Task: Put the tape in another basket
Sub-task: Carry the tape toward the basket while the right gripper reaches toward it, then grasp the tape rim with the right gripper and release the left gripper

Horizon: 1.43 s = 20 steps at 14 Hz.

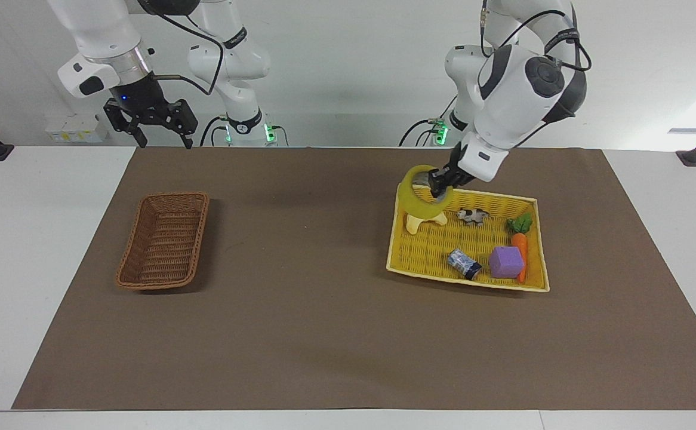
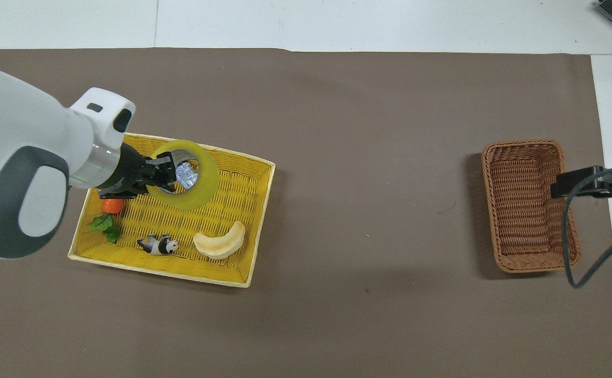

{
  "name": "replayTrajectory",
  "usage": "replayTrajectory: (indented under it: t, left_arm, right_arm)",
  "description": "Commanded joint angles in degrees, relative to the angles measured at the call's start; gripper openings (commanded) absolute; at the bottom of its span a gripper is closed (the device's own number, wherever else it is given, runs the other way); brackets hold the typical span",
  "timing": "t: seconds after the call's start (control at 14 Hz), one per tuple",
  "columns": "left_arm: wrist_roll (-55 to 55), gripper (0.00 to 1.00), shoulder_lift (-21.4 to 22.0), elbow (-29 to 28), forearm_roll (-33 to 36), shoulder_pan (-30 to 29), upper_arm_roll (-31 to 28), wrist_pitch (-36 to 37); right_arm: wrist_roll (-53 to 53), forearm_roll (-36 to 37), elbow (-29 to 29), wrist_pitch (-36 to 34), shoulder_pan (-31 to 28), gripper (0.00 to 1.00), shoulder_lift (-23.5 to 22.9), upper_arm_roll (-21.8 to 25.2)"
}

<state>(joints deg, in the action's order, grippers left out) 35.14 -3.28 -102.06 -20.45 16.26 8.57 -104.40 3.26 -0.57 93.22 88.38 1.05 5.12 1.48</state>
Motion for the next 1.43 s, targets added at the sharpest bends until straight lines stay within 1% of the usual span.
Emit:
replayTrajectory:
  t: [0.0,0.07,0.21,0.29,0.43,0.5,0.57,0.64,0.71,0.79,0.93,1.0,1.14,1.21,1.36]
  left_arm:
    - [2.29,0.0,-0.41,1.43,-3.71,0.26,3.36,-3.94]
    - [3.95,0.0,-0.41,1.43,-3.72,1.22,4.6,-6.06]
    - [4.76,0.0,-0.5,1.08,-3.81,5.08,4.97,-10.97]
    - [4.85,0.0,-0.5,0.64,-3.81,6.49,4.97,-13.17]
    - [4.85,0.0,-0.76,0.64,-3.81,8.43,4.97,-14.07]
    - [4.94,0.0,-1.55,0.64,-3.72,9.22,4.97,-14.86]
    - [4.94,0.0,-2.51,0.64,-3.72,10.88,4.97,-17.3]
    - [4.94,0.0,-4.7,0.64,-3.63,12.47,4.97,-20.46]
    - [5.03,0.0,-5.76,0.64,-3.63,13.35,4.97,-23.19]
    - [5.03,0.0,-6.12,0.64,-3.72,14.41,4.97,-24.96]
    - [5.03,0.0,-6.21,0.9,-3.89,15.47,5.05,-26.2]
    - [5.03,0.0,-6.3,0.99,-4.5,16.25,5.05,-27.16]
    - [5.03,0.0,-6.48,1.52,-4.77,17.14,5.05,-29.53]
    - [5.11,0.0,-6.91,1.52,-4.77,17.32,5.05,-31.81]
    - [5.55,0.0,-6.92,1.69,-4.77,18.19,5.14,-32.79]
  right_arm:
    - [-0.97,-0.74,0.82,3.19,-0.71,1.0,0.15,-0.78]
    - [-1.06,-1.35,1.61,3.12,-0.27,1.0,0.33,-0.86]
    - [-0.37,-8.0,4.5,3.55,-0.18,1.0,0.85,-1.13]
    - [-0.28,-11.17,5.04,3.82,-0.09,1.0,0.86,-1.39]
    - [-0.19,-17.15,4.95,4.25,1.57,1.0,0.86,-1.83]
    - [0.16,-18.83,5.04,4.87,2.54,1.0,0.86,-1.92]
    - [1.03,-19.98,5.13,5.66,4.03,1.0,0.77,-1.92]
    - [2.0,-22.17,5.56,6.88,4.39,1.0,0.59,-1.92]
    - [2.88,-24.63,6.26,8.29,4.48,1.0,0.59,-2.01]
    - [3.93,-26.3,6.97,8.74,5.87,1.0,0.77,-1.92]
    - [3.95,-27.46,7.76,8.74,6.5,1.0,0.86,-2.01]
    - [2.99,-27.9,9.07,8.91,6.5,1.0,0.86,-2.01]
    - [-2.61,-27.99,11.18,9.0,6.07,1.0,1.03,-1.92]
    - [-4.13,-27.99,11.54,9.09,5.89,1.0,0.95,-1.92]
    - [-4.41,-28.08,11.63,10.31,5.98,1.0,0.33,-1.92]
